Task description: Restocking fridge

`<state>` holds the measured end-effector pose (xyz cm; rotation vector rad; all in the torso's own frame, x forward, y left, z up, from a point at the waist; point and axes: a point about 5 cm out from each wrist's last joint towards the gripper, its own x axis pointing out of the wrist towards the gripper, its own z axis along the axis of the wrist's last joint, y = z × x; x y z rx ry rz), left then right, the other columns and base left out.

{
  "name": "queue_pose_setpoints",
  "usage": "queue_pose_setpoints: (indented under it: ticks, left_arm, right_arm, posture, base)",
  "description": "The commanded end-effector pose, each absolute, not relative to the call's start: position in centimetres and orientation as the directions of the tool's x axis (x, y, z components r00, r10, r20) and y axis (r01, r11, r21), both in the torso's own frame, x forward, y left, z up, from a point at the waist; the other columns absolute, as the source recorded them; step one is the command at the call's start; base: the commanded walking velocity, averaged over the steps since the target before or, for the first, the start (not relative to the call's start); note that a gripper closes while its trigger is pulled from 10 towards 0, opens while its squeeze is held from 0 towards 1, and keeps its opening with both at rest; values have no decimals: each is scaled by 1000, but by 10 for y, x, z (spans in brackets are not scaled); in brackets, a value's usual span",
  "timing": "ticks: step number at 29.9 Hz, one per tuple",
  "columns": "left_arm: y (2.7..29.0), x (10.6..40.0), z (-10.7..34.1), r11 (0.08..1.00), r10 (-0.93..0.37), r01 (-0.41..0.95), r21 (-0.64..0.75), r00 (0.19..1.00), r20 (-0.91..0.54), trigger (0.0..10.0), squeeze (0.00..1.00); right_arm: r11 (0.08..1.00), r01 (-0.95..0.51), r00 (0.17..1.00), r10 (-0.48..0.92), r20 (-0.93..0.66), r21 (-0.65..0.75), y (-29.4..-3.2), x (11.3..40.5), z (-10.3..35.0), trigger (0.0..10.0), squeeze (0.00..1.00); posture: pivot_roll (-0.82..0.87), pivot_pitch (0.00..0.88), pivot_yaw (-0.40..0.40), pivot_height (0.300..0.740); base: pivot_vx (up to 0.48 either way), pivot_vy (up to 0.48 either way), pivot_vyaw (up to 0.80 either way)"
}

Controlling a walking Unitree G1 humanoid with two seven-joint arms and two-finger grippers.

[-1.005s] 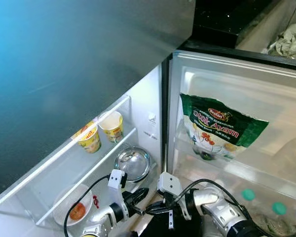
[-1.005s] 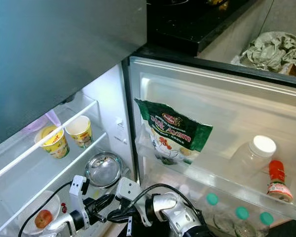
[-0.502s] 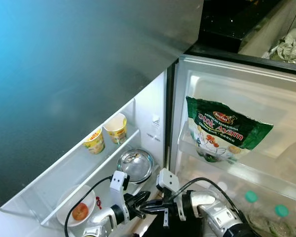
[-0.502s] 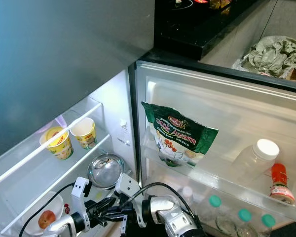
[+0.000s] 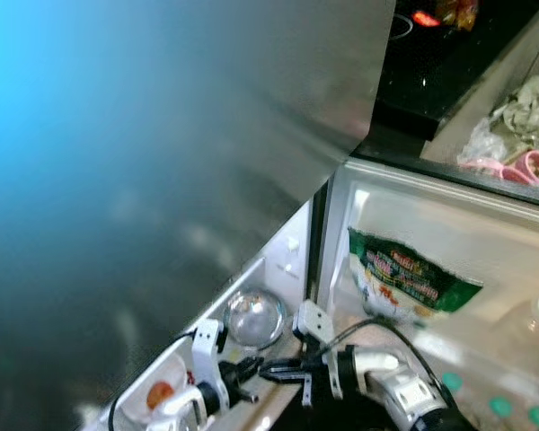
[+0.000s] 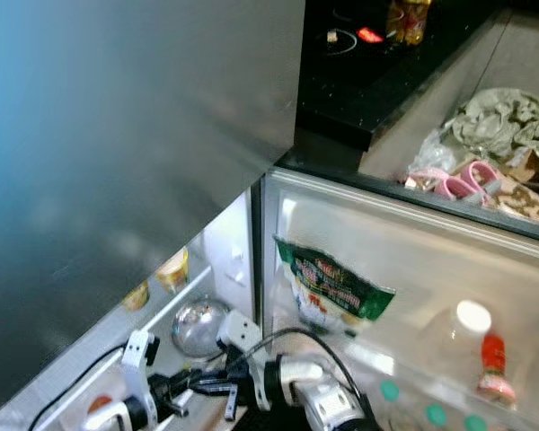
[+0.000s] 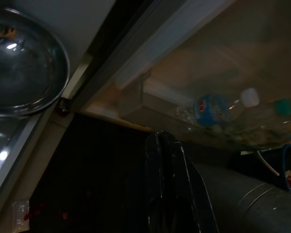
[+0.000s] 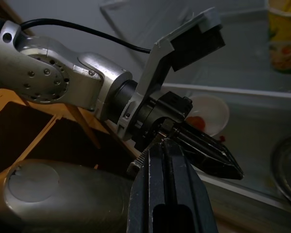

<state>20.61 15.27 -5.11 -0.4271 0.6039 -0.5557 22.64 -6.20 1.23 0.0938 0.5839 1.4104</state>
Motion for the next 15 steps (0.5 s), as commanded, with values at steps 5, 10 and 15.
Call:
queue_pose_setpoints:
  ticks: [5, 10, 15]
  left_arm:
    - [162, 196, -59, 794, -574, 314, -521, 672, -468, 10000, 0]
    - [165, 192, -62, 804, -559, 292, -517, 668, -492, 10000, 0]
    - [169, 186, -66, 825, -524, 242, -511, 668, -529, 10000, 0]
  right_arm:
    - [230, -880, 74, 931, -358, 415, -73, 227, 5, 10000, 0]
    - [294, -866, 107, 899, -425, 404, -83, 228, -5, 10000, 0]
    - [446, -812, 205, 823, -530, 378, -100, 229, -22, 10000, 0]
  posture:
    - [-41, 0, 32, 740]
    - [-42, 0, 30, 740]
    - [-40, 0, 29, 740]
  base:
    - [0, 0, 0]
    - [0, 0, 0]
    - [0, 0, 0]
